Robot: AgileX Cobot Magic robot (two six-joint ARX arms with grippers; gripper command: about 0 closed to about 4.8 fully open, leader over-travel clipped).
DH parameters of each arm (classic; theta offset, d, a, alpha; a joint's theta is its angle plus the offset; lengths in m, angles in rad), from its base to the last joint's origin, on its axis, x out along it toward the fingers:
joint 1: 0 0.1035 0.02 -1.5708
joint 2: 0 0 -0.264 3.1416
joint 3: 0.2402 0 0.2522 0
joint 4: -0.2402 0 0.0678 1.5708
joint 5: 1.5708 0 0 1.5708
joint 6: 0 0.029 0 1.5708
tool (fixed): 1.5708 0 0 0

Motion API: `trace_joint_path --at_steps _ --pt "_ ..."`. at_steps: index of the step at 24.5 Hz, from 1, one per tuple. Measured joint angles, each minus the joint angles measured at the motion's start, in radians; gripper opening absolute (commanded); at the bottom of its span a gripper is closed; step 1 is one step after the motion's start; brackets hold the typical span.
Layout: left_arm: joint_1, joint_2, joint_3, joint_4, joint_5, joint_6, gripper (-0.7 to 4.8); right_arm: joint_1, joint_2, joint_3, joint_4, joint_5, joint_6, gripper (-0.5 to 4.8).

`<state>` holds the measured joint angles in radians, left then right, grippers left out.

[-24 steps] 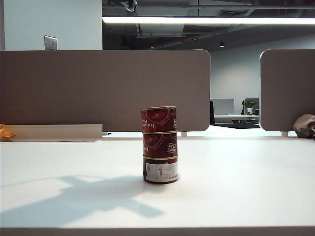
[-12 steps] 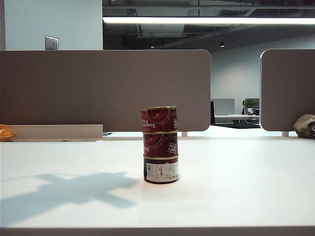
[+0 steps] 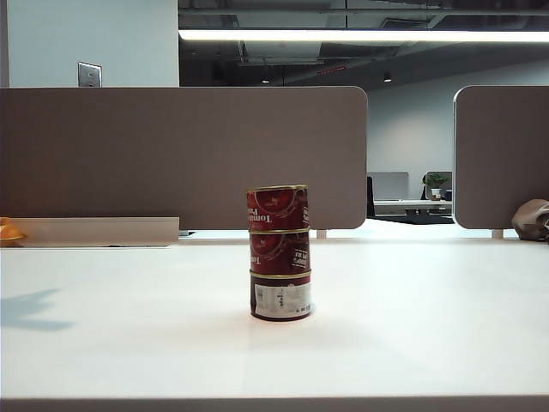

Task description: Pick up the cans one by one and stack them together.

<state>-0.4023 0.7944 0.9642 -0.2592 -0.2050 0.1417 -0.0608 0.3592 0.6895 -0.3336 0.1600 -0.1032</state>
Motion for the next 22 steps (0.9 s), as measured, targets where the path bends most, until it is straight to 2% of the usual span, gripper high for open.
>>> trace_joint_path --at_steps 6,17,22 --pt "0.093 -0.061 0.000 0.000 -0.001 0.000 -0.05 0.003 -0.004 0.000 0.000 -0.003 0.000 0.00" --pt "0.093 -0.072 0.000 -0.002 0.002 0.000 -0.05 0.003 -0.003 0.000 0.000 -0.003 0.000 0.00" --pt "0.093 -0.077 -0.013 -0.013 0.002 0.000 -0.05 0.003 -0.050 -0.062 0.005 -0.003 0.000 0.00"
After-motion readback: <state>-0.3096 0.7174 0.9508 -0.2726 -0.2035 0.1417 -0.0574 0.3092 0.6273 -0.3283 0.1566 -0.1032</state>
